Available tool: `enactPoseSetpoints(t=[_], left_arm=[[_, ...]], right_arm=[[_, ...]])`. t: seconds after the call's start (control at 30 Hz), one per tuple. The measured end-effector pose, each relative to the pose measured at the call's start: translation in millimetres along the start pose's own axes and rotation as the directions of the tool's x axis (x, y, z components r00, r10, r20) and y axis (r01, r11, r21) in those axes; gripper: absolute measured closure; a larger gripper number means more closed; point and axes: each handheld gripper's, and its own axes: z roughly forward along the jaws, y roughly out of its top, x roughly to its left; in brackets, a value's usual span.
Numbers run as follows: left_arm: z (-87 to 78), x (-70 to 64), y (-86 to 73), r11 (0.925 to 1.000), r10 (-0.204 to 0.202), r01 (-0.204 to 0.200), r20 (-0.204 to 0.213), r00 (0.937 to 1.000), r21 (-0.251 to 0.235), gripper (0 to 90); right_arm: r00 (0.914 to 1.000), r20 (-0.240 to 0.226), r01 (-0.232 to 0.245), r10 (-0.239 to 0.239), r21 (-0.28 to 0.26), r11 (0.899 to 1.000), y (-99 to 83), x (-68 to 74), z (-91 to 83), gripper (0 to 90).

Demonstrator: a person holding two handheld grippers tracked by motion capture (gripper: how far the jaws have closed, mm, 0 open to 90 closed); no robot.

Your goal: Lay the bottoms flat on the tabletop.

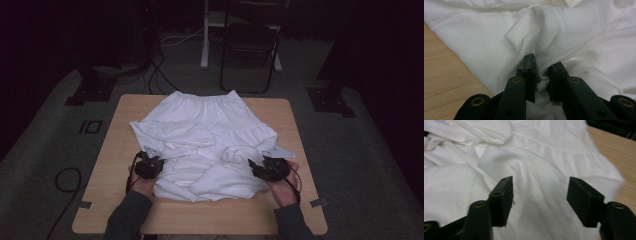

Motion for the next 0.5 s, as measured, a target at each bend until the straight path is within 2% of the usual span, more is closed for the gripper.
enactPoseSetpoints(t=[0.1, 0.17, 0.27, 0.3, 0.37, 0.4, 0.5], left_arm=[[0.1, 0.1, -0.4, 1.0000, 0.000, 0.000, 0.000, 1.0000, -0.003, 78.4], [0.1, 0.1, -0.6, 1.0000, 0.000, 0.000, 0.000, 1.0000, -0.004, 78.4], [0.0, 0.1, -0.8, 1.0000, 0.005, -0.005, 0.000, 1.0000, -0.004, 78.5], [0.0, 0.1, -0.9, 1.0000, 0.004, -0.004, 0.000, 1.0000, -0.004, 78.5], [0.1, 0.4, -1.1, 1.0000, 0.004, -0.004, 0.001, 1.0000, -0.006, 78.5], [0.1, 0.6, -1.1, 1.0000, 0.005, -0.005, 0.002, 1.0000, -0.007, 78.5], [0.3, 0.7, -1.0, 1.0000, 0.005, -0.005, 0.002, 1.0000, -0.006, 78.6]], right_arm=[[0.9998, 0.006, 0.019, -0.019, 0.055, 0.998, 7.9, 9.8, 29.9, 31.2], [0.9988, 0.032, 0.034, -0.037, 0.098, 0.995, 7.6, 14.3, 50.0, 31.3], [0.9954, 0.088, 0.023, -0.039, 0.176, 0.984, -0.2, 14.2, 73.8, 39.3], [0.9943, 0.105, -0.004, -0.018, 0.201, 0.980, -5.1, 11.6, 78.6, 45.1], [0.9899, 0.141, -0.050, 0.017, 0.234, 0.971, -13.0, 6.0, 80.2, 55.3], [0.9886, 0.144, -0.077, 0.043, 0.239, 0.968, -17.4, 2.0, 77.9, 61.1], [0.9805, 0.170, -0.138, 0.099, 0.239, 0.961, -28.9, -8.7, 63.4, 72.0]])
